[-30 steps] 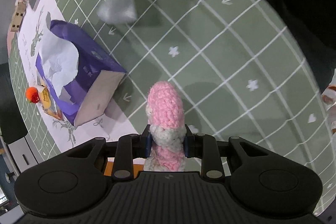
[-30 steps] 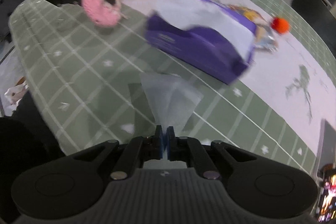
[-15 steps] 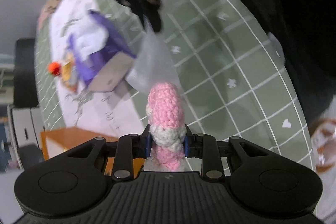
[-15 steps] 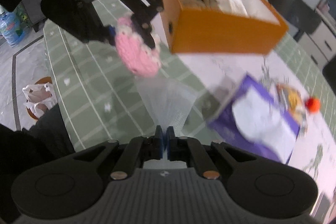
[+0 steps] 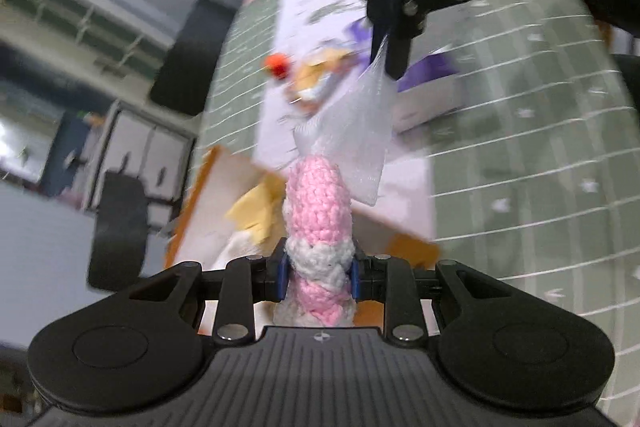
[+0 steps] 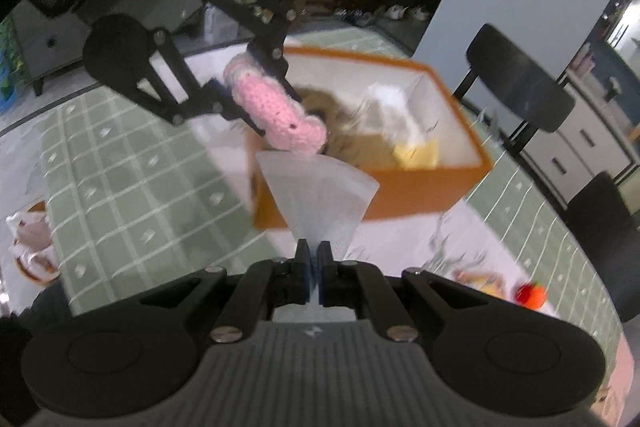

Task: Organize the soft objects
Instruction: 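Lift the pink knitted item with the left tool while the right tool carries the plastic bag toward the box, then lower the knitted item and plastic bag into the orange box and open both tools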

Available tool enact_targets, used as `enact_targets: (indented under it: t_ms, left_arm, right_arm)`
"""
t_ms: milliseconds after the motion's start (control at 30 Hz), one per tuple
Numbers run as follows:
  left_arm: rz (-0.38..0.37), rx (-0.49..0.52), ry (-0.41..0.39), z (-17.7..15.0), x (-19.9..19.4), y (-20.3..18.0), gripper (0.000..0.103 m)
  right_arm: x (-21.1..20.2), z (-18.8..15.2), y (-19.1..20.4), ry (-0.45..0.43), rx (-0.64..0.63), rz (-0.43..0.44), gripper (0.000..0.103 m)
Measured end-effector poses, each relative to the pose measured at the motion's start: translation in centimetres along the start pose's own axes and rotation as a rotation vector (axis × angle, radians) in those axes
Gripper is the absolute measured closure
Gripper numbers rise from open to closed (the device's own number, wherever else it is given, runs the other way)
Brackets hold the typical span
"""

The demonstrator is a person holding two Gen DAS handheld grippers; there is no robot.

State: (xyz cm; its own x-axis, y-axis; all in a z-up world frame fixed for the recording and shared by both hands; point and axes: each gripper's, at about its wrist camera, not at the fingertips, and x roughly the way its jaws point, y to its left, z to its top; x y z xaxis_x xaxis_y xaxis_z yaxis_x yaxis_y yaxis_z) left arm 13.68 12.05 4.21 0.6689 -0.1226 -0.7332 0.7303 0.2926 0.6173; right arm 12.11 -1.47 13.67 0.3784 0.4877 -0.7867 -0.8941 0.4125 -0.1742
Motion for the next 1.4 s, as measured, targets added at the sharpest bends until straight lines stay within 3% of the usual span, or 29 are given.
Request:
enact_targets:
  t_ms: [233, 433, 633, 767, 1200, 1300, 1367, 1400]
  left_arm:
    - [0.095, -0.183, 0.031, -0.8, 1.7, 5.5, 0.072]
    - [0.062, -0.358, 0.046, -2.0, 4.7, 9.1, 0.072]
    - [0.009, -0.572, 0.055, -3.3, 7.1, 12.0, 0.072]
    - [0.023, -0.671, 0.092, -3.5, 8.7, 12.8, 0.072]
    - [-0.007, -0.802, 0.155, -3.3, 11.9, 13.4, 0.070]
    - [-0.019, -0.796, 0.156, -3.8, 12.0, 13.0, 0.063]
    - [-0.013, -0.758, 0.156, -3.9, 11.9, 12.4, 0.047]
    - [-0.006, -0.743, 0.163, -3.7, 12.1, 12.3, 0.045]
  right_arm:
    - [1.9, 5.0, -3.5, -0.047, 0.044, -0.072, 0.103]
    - [6.1, 8.9, -6.3, -0.046, 0.120, -0.105, 0.103]
    - [10.1, 10.1, -8.7, -0.004, 0.178, -0.121, 0.103]
    - [13.1, 10.8, -10.3, 0.029, 0.218, -0.132, 0.103]
    - [19.2, 11.3, -12.3, 0.056, 0.378, -0.076, 0.103]
    - [20.2, 10.7, -12.4, 0.066, 0.417, -0.050, 0.103]
    - [20.9, 10.3, -12.4, 0.075, 0.436, -0.031, 0.102]
    - [21.2, 10.0, -12.3, 0.081, 0.444, -0.021, 0.102]
